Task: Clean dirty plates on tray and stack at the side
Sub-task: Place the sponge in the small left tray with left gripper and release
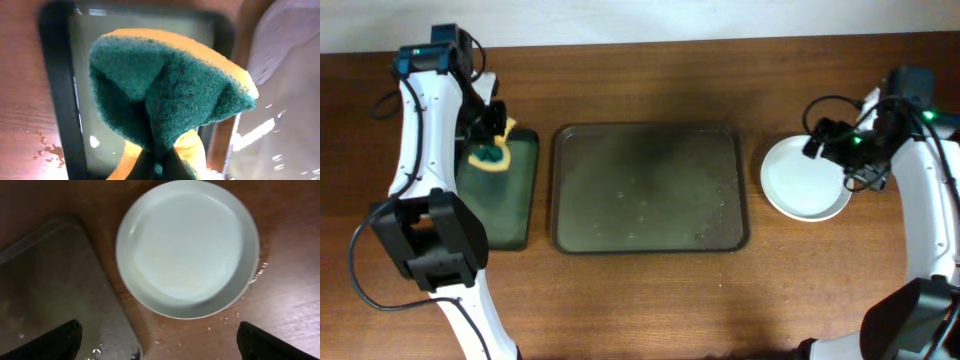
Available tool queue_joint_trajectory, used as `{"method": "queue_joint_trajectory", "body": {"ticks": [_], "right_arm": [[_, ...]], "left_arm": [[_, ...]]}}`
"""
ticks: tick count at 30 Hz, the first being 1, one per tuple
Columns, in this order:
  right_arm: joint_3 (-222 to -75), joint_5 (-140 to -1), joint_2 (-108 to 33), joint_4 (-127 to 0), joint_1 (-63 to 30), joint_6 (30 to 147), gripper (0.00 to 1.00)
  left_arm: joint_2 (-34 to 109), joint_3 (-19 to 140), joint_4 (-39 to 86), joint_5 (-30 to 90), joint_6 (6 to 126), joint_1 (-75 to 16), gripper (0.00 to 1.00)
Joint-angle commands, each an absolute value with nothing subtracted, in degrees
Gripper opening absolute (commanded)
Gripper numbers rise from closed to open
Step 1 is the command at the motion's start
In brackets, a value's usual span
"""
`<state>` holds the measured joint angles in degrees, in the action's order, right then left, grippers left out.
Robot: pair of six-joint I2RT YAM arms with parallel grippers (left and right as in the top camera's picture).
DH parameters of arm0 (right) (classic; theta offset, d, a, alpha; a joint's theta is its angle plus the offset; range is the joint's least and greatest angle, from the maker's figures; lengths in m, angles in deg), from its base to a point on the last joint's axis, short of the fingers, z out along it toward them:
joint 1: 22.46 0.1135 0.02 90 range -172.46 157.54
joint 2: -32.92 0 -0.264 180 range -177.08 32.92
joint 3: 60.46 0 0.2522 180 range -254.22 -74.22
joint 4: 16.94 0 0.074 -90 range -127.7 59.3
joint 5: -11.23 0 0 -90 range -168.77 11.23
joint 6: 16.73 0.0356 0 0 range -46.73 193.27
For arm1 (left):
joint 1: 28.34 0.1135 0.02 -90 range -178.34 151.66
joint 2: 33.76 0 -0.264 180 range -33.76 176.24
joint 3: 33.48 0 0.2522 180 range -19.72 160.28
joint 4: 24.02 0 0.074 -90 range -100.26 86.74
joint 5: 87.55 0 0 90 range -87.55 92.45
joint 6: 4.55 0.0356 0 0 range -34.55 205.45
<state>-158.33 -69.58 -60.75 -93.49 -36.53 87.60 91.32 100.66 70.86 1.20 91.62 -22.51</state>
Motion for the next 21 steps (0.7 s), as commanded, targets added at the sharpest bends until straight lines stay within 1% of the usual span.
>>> {"method": "queue_joint_trajectory", "body": {"ticks": [1,5,6,8,9,12,13,16,17,19,21], "right_arm": [[-159.19,-71.15,-60.03,-94.3,-33.42,87.03,0.99],[-159.19,-73.23,-60.03,-94.45,-31.3,87.03,0.98],[-159.19,-73.23,-60.03,-94.49,-31.3,87.03,0.98],[-159.19,-73.25,-60.03,-94.78,-31.3,87.03,0.98],[-159.19,-73.23,-60.03,-94.93,-31.3,87.03,0.98],[-160.13,-72.92,-59.94,-96.33,-31.3,87.12,0.98],[-161.53,-73.01,-59.79,-97.66,-31.3,87.07,0.98],[-168.83,-72.99,-57.71,-102.86,-31.3,87.03,0.98],[-171.82,-72.99,-56.53,-105.62,-31.3,87.03,0.98],[-175.27,-72.99,-53.91,-109.81,-31.28,87.03,0.98],[-175.56,-73.45,-50.17,-112.24,-31.3,87.01,0.99]], "left_arm": [[91.82,92.14,67.1,-1.41,95.86,-19.45,0.0],[91.82,83.07,60.13,-0.88,95.86,-16.89,0.0],[91.82,81.84,58.65,-0.03,95.86,-16.87,0.04],[91.82,81.58,57.14,0.1,95.86,-17.05,0.42],[91.8,81.67,56.55,0.1,95.86,-17.2,0.57],[91.67,83.94,57.66,0.08,95.84,-17.97,0.65],[91.56,86.11,59.45,0.08,95.82,-18.42,0.71],[90.79,97.03,66.67,0.12,94.73,-20.39,1.0],[90.31,103.61,70.65,0.12,91.25,-21.94,1.0],[89.81,110.48,73.9,0.12,89.24,-24.54,1.0],[89.59,112.9,74.43,0.12,88.89,-27.1,0.99]]}}
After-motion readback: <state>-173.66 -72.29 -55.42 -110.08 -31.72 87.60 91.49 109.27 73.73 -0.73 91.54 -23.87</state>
